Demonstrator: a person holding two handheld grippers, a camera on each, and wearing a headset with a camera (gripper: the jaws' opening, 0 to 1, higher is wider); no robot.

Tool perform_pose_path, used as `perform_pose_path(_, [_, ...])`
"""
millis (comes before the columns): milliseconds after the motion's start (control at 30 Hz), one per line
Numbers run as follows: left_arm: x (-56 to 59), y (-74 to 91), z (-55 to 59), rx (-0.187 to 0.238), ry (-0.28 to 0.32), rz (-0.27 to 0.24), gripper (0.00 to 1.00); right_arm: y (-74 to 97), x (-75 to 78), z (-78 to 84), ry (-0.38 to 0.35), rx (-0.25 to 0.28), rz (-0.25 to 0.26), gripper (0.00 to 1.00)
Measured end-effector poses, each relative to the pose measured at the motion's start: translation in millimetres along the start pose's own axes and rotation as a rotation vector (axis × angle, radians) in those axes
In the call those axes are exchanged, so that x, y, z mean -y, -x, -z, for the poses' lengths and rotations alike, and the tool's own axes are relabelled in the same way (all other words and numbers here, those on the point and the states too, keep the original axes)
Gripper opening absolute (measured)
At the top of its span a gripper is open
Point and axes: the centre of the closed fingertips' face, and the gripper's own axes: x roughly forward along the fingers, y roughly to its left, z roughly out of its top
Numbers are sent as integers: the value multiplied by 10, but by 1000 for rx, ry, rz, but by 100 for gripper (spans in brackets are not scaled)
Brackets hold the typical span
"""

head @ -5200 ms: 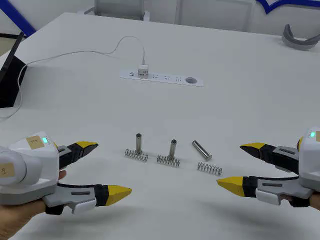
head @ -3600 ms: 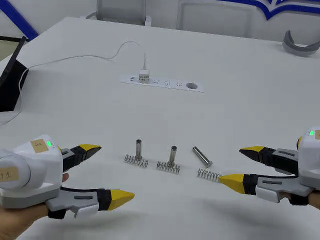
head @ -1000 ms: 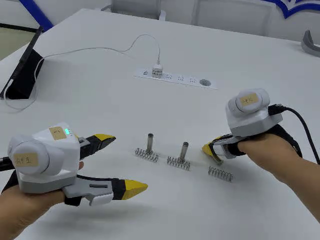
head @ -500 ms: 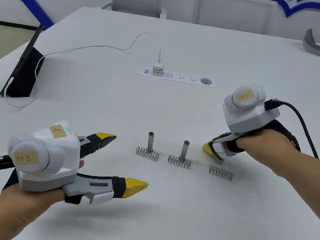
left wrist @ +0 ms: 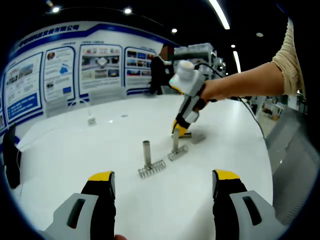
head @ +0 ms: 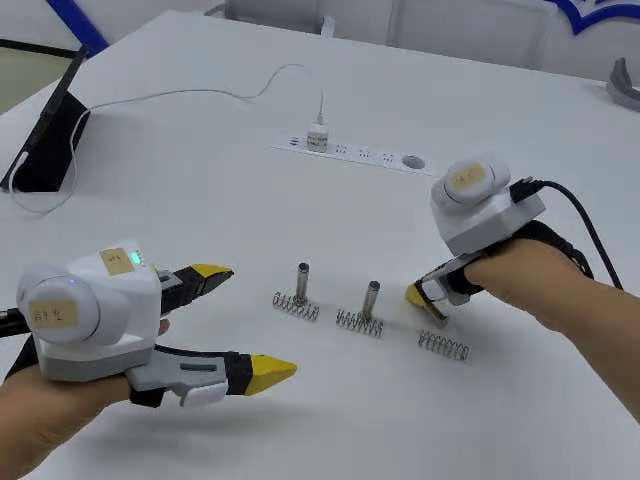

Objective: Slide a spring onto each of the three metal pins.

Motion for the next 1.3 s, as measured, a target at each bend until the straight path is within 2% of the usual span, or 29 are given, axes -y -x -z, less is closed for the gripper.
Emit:
perform_pose_path(233, [0, -7, -21, 3, -2, 2, 81, -12, -1, -2, 4, -55, -1, 10])
perform_pose_path(600, [14, -33, -32, -1, -3, 6, 80, -10, -14, 7, 43, -97, -3, 10])
perform_pose_path(767, [15, -47, -54, 1, -5, 6, 80, -5, -17, 16, 30, -79, -4, 9])
perform_pose_path(900, [20, -43, -60, 3, -6, 4, 80, -2, 5, 6, -5, -18, 4, 9])
perform_pose_path(1033, [14, -18, -65, 5, -5, -1, 80, 10, 32, 9, -22, 22, 11, 9])
perform_pose_path(1067, [11, -8, -70, 7, -5, -2, 80, 22, 48, 7, -21, 30, 22, 9])
perform_pose_path(1300, [-31, 25, -60, 9, -6, -12, 80, 196, 12, -69, -22, 82, 16, 9])
